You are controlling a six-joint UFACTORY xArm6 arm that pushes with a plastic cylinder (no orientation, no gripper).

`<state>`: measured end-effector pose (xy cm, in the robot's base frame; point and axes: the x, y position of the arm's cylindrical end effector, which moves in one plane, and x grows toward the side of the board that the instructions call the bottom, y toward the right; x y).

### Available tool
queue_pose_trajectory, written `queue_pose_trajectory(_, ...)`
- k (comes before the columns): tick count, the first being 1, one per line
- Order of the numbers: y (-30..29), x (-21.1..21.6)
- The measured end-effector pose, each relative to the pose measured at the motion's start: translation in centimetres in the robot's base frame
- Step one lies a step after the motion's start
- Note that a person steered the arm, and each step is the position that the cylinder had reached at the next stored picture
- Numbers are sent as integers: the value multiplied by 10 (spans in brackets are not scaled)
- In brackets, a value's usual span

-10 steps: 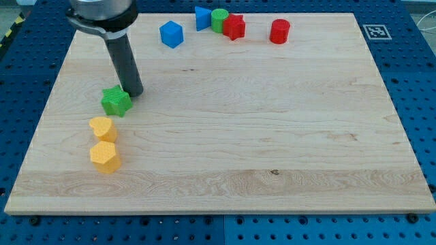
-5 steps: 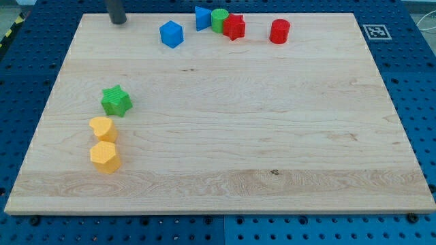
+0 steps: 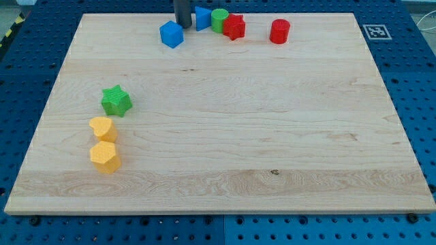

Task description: Push the blue cube towards the green star

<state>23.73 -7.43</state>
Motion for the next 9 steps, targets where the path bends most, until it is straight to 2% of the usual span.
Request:
queue_pose_trajectory(1, -22, 22)
queue_pose_trajectory(4, -77, 40)
queue_pose_trajectory(6, -76, 52)
queue_pose_trajectory(9, -76, 92)
